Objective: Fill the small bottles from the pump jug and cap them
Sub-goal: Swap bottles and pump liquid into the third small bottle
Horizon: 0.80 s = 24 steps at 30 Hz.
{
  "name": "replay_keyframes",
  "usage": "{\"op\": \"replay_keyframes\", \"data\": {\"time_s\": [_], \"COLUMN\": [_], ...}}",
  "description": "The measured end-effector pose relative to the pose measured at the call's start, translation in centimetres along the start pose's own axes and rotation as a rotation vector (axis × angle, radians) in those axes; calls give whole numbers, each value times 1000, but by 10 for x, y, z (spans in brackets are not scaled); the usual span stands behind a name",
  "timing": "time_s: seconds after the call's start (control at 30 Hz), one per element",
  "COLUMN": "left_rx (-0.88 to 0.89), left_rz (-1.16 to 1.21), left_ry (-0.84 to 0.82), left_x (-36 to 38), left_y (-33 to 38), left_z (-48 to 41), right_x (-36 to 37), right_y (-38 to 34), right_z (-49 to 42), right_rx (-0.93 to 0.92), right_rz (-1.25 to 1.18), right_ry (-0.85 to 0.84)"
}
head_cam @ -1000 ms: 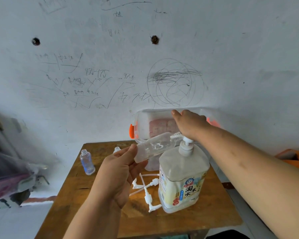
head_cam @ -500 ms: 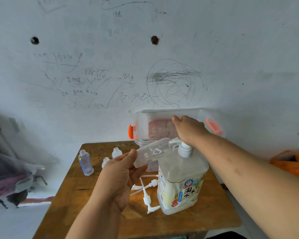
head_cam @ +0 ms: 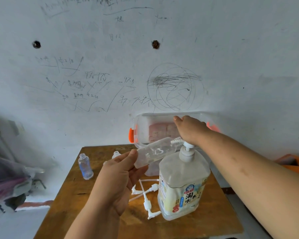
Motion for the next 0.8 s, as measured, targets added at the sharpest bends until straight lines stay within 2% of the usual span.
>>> {"op": "replay_keyframes", "data": {"time_s": [0.3, 0.5, 0.57, 0.8], "left_rx": [-86, -56, -27, -22], "left_rz": [12, 8, 9, 9], "left_ry": [71, 51, 34, 18], "left_x": [-5, -3, -1, 0], "left_y": [-13, -8, -3, -2], "left_z": [-5, 2, 2, -2], "right_x": [16, 2, -8, -3], "right_y": [0, -1, -1, -1], "right_z": [1, 14, 14, 10], "right_rx": [8, 50, 44, 41], "right_rz": [-30, -265, -315, -200], "right_ry": [18, -25, 12, -36]}}
Point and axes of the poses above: each hand's wrist, its own z-axis away from the middle knuckle, its own x-axis out of the palm, y = z × x, the point moved 8 cm from there along -z, towards the middle knuckle
